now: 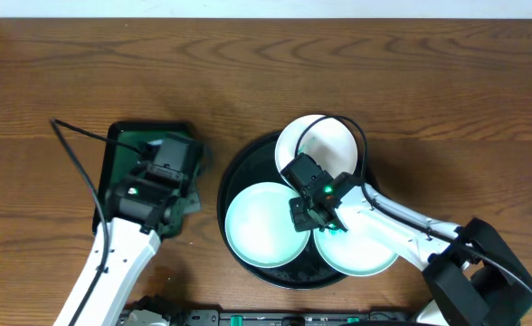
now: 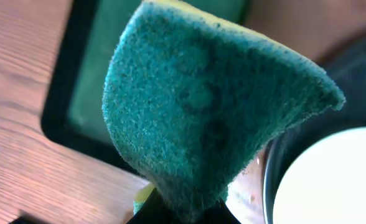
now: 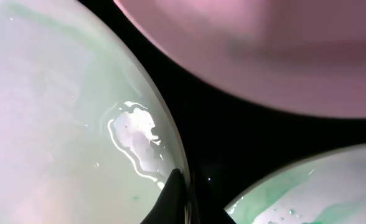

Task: Clean dirty plates on tray and stack at the side
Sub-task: 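Move the left gripper with the sponge back over the green basin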

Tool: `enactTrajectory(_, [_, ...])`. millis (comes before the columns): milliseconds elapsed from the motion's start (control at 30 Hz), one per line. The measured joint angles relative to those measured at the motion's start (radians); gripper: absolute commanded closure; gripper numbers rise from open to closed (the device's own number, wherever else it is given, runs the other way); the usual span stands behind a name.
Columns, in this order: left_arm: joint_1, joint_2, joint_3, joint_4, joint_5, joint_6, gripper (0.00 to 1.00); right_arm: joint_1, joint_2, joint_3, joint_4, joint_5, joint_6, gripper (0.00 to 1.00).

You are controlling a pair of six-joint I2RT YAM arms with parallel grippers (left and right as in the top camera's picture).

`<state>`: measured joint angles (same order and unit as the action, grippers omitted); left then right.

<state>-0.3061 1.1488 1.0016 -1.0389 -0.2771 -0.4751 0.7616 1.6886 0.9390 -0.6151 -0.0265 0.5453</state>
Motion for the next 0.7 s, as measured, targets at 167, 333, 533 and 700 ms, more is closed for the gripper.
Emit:
enactTrajectory(167, [0.056,-0.003,0.014,-0.005,-0.018,0.001,0.92,0.0,-0.06,0.013,-0.007,0.003,-0.016,0.99])
enactTrajectory(333, [0.109,-0.003,0.014,-0.005,-0.021,0.004,0.93,0.0,-0.164,0.042,-0.033,0.0,-0.031,0.99])
enactTrajectory(533, [0.187,-0.003,0.014,-0.005,-0.021,0.004,0.93,0.0,-0.262,0.055,-0.04,-0.001,-0.031,0.99])
enactTrajectory(700, [0.267,-0.003,0.014,-0.005,-0.022,0.004,0.93,0.0,-0.297,0.055,-0.026,0.0,-0.031,0.99])
